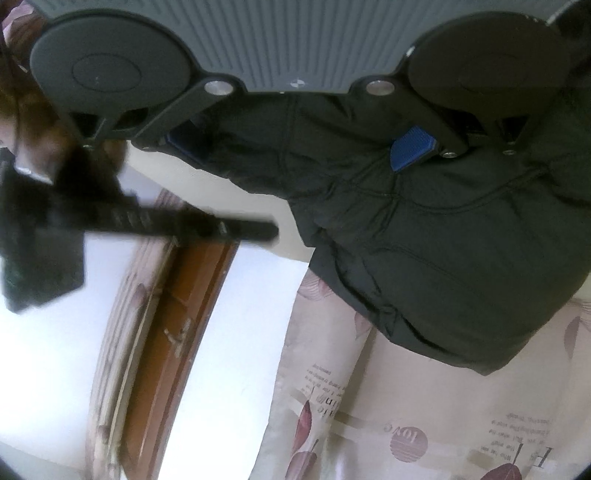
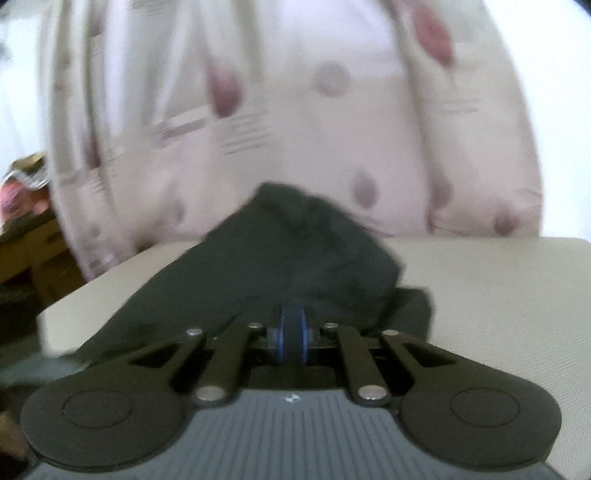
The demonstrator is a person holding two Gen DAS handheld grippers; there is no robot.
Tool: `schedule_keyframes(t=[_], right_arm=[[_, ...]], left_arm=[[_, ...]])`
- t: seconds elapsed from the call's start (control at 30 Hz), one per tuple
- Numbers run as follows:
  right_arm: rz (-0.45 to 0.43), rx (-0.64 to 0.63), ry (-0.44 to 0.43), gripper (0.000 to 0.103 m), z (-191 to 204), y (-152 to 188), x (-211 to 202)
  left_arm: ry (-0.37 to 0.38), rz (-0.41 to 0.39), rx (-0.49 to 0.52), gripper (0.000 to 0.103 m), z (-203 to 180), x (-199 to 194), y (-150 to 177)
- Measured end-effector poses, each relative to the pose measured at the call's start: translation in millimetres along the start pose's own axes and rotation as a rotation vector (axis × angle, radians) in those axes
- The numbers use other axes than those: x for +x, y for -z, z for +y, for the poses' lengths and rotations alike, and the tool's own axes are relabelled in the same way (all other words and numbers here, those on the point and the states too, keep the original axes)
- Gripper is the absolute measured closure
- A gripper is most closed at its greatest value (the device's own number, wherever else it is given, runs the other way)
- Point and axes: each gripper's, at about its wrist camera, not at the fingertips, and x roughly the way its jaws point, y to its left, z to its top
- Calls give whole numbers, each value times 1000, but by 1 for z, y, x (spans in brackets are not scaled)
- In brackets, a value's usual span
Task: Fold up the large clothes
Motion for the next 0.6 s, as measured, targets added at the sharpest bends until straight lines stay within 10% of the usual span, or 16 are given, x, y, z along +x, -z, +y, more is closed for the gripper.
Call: schedule_keyframes(t=[0.6], right_arm=[[140,149,29,96,-23,21,39]], left_arm=[[-134,69,49,0,-12,-8,-9]])
